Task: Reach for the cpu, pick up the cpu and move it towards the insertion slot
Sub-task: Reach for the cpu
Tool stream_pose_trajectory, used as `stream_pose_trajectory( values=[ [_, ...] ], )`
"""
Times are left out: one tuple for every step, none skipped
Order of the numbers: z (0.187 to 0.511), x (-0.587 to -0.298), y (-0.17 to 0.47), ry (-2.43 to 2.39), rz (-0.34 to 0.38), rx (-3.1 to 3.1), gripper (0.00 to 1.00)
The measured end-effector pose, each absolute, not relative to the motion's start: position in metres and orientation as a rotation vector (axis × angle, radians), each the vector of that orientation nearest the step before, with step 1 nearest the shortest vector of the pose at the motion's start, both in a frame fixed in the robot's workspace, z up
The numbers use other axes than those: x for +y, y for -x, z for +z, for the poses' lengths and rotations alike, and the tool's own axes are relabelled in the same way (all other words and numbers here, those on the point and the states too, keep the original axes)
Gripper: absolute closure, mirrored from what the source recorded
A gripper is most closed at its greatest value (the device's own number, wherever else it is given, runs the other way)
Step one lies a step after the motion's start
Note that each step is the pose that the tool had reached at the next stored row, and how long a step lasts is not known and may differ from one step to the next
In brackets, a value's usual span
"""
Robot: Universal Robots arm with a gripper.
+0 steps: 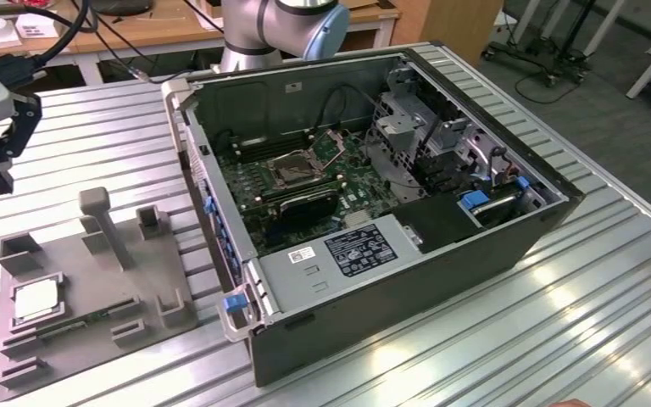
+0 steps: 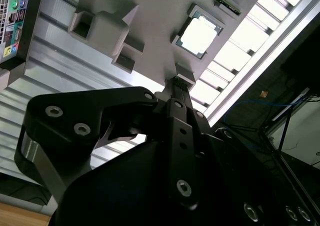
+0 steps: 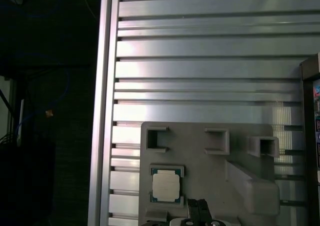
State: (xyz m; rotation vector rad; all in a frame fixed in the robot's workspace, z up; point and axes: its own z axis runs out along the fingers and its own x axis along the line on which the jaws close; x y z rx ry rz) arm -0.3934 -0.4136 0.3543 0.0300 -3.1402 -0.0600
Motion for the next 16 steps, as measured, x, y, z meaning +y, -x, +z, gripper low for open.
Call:
stream_pose_trajectory(
  values=[
    [0.354,-0.4136,0.3934,-0.03,-0.06,-3.14,0.9],
    [0.3537,-0.4136,0.3934,-0.03,-0.06,-3.14,0.9],
    [0.3536,-0.4136,0.3934,-0.03,-0.06,-3.14,0.9],
    [0.3535,-0.4136,0.3934,-0.03,-0.06,-3.14,0.9],
    [0.3533,-0.4136,0.3934,-0.03,-0.06,-3.14,0.9],
    [0.3531,-0.4136,0.3934,-0.03,-0.06,-3.14,0.9],
    [0.3527,-0.4136,0.3934,-0.03,-0.06,-3.14,0.9],
    [0.3524,-0.4136,0.3934,-0.03,-0.06,-3.14,0.9],
    [0.3519,-0.4136,0.3935,-0.03,-0.06,-3.14,0.9],
    [0.3515,-0.4136,0.3936,-0.03,-0.06,-3.14,0.9],
    [0.3509,-0.4136,0.3936,-0.03,-0.06,-3.14,0.9],
    [0.3504,-0.4136,0.3936,-0.03,-0.06,-3.14,0.9],
    [0.3498,-0.4137,0.3937,-0.03,-0.06,-3.14,0.9],
    [0.3493,-0.4137,0.3937,-0.03,-0.06,-3.14,0.9],
    [0.3487,-0.4137,0.3937,-0.03,-0.06,-3.14,0.9],
    [0.348,-0.4137,0.3938,-0.03,-0.06,-3.14,0.9]
  ],
)
